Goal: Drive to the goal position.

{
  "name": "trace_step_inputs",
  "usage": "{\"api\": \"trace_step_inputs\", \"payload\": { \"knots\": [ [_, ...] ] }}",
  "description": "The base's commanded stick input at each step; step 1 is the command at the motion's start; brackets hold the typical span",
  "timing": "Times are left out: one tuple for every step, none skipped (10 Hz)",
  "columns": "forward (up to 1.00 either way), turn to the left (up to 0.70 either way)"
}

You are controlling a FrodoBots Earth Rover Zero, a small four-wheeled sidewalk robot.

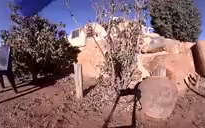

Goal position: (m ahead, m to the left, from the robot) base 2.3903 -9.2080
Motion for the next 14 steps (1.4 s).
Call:
{"api": "trace_step_inputs", "payload": {
  "knots": [
    [0.00,0.00],
    [0.00,0.00],
    [0.00,0.00],
    [0.00,0.00],
    [0.00,-0.01],
    [0.00,-0.19],
    [0.00,-0.43],
    [0.00,-0.50],
    [0.00,-0.50],
    [0.00,-0.50],
    [0.00,-0.50],
    [0.00,-0.50],
    [0.00,-0.50],
    [0.00,-0.50]
  ]
}}
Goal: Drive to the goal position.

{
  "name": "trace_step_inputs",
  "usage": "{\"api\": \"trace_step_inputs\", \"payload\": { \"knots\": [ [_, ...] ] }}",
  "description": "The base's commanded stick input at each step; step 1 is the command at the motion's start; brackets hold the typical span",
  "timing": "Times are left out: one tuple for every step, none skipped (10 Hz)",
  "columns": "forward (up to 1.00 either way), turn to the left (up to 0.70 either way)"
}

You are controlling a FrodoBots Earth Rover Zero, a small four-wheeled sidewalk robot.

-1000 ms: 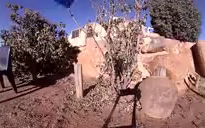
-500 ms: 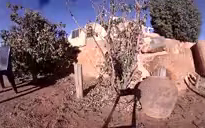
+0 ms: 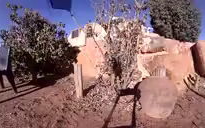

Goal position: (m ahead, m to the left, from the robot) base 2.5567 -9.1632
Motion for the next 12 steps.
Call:
{"api": "trace_step_inputs", "payload": {
  "knots": [
    [0.00,-0.50],
    [0.00,-0.50],
    [0.00,-0.50],
    [0.00,-0.50],
    [0.00,-0.50],
    [0.00,-0.50],
    [0.00,-0.50],
    [0.00,-0.50],
    [0.00,-0.50],
    [0.00,-0.50],
    [0.00,-0.50],
    [0.00,-0.50]
  ]
}}
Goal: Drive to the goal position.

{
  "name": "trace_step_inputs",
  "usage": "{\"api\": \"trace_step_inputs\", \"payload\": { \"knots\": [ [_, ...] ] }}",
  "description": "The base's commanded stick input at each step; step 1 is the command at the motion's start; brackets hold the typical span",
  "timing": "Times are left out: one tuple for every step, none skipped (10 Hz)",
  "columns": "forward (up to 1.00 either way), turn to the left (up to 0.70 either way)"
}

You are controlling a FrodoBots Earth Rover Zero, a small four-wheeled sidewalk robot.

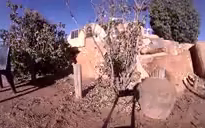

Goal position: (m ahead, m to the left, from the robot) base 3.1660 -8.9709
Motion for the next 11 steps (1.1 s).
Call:
{"api": "trace_step_inputs", "payload": {
  "knots": [
    [0.00,-0.50],
    [0.00,-0.50],
    [0.00,-0.50],
    [0.00,-0.50],
    [0.00,-0.50],
    [0.00,-0.50],
    [0.00,-0.50],
    [0.00,-0.50],
    [0.00,-0.50],
    [0.00,-0.50],
    [0.00,-0.50]
  ]
}}
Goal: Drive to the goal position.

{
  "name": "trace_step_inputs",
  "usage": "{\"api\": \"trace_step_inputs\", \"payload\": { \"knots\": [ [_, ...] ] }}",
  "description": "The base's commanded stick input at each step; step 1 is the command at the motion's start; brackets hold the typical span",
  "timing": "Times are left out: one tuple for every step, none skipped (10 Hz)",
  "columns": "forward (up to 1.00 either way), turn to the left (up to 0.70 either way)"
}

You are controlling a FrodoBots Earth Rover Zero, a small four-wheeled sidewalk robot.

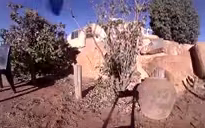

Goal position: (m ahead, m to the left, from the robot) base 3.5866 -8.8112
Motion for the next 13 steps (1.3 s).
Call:
{"api": "trace_step_inputs", "payload": {
  "knots": [
    [0.00,-0.50],
    [0.00,-0.50],
    [0.00,-0.50],
    [0.00,-0.50],
    [0.00,-0.50],
    [0.00,-0.31],
    [0.00,-0.06],
    [0.00,0.00],
    [0.00,0.00],
    [0.00,0.00],
    [-0.50,0.33],
    [-0.50,0.50],
    [-0.50,0.50]
  ]
}}
